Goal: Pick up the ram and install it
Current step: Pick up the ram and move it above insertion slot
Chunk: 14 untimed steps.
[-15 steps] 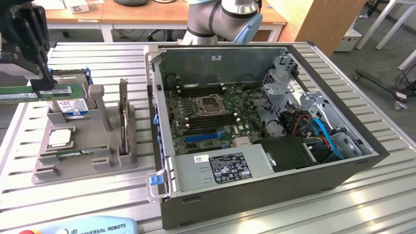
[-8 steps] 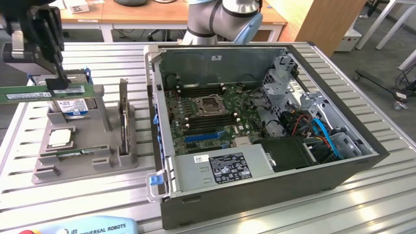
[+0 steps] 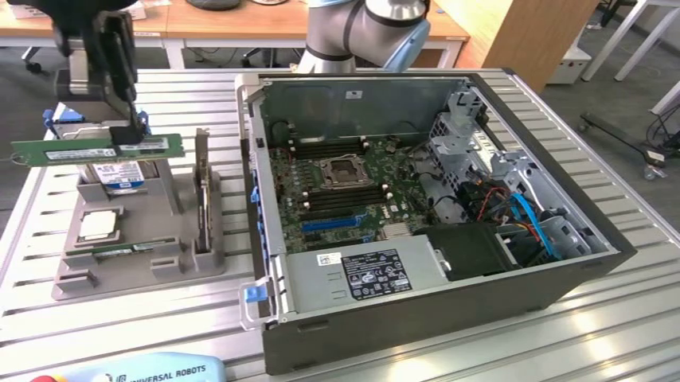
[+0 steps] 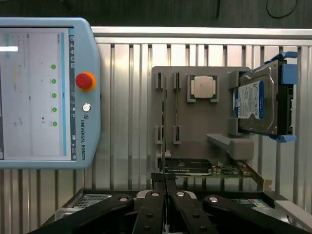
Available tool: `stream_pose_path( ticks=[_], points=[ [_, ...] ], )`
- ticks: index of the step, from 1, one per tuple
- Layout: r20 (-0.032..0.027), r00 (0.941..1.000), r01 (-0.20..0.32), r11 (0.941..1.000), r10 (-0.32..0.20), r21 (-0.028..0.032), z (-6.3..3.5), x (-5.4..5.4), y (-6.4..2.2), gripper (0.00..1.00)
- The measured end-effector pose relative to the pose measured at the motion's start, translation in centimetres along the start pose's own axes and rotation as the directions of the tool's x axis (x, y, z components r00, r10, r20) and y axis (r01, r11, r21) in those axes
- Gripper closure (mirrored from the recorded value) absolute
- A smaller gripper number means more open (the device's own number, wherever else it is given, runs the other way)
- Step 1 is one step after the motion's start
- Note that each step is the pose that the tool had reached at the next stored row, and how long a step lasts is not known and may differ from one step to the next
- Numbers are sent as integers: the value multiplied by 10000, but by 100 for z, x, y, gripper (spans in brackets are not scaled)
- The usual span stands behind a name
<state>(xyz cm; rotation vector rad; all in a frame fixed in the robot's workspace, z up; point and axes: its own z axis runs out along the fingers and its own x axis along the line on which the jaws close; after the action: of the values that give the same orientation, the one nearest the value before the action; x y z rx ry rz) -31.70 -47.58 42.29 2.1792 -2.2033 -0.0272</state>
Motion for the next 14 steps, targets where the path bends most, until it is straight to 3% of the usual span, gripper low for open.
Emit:
stream_pose_path(
  ticks=[14],
  points=[
    [0, 10000, 34, 10000, -34, 1, -22, -6, -541, 89]
  ],
)
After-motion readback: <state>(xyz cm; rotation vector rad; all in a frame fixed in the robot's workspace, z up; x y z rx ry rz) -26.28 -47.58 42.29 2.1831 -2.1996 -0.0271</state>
